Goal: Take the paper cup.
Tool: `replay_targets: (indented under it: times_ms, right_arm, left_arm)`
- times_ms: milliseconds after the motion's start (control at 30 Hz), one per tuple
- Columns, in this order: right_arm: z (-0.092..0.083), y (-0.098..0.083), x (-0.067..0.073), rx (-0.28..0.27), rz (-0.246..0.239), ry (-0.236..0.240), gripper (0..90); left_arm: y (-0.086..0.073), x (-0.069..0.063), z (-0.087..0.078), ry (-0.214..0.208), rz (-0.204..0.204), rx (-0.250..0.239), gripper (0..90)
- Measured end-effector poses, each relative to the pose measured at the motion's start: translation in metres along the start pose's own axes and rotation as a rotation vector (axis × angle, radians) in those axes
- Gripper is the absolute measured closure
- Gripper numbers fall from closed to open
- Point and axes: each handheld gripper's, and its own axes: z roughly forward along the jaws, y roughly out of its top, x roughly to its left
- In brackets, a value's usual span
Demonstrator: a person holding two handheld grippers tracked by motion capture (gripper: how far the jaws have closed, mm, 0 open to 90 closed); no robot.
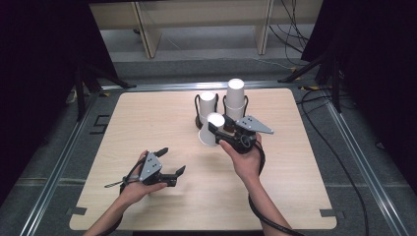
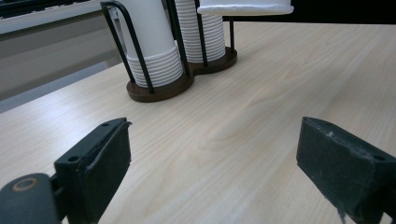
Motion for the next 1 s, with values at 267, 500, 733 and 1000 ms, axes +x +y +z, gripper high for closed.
replay_targets:
  times_ms: [267,500,733,1000]
  right_arm:
    - [-0.005,-0.015,-0.015,0.000,0.141,0.015,37.2]
    - [-0.011,-0.021,-0.034,-0.026,0.285,0.026,37.2]
    - [-0.015,-0.032,-0.047,-0.017,0.402,0.032,37.2]
    - [-0.017,-0.041,-0.055,-0.029,0.493,0.044,37.3]
  left_arm:
    - [-0.004,-0.004,-0.008,0.010,-0.027,0.005,9.8]
    - [-0.004,-0.010,-0.010,0.015,-0.007,-0.019,9.6]
    - [0.003,-0.015,-0.011,-0.001,-0.019,-0.067,8.4]
    - [0.002,-0.017,-0.013,0.002,-0.039,-0.102,7.1]
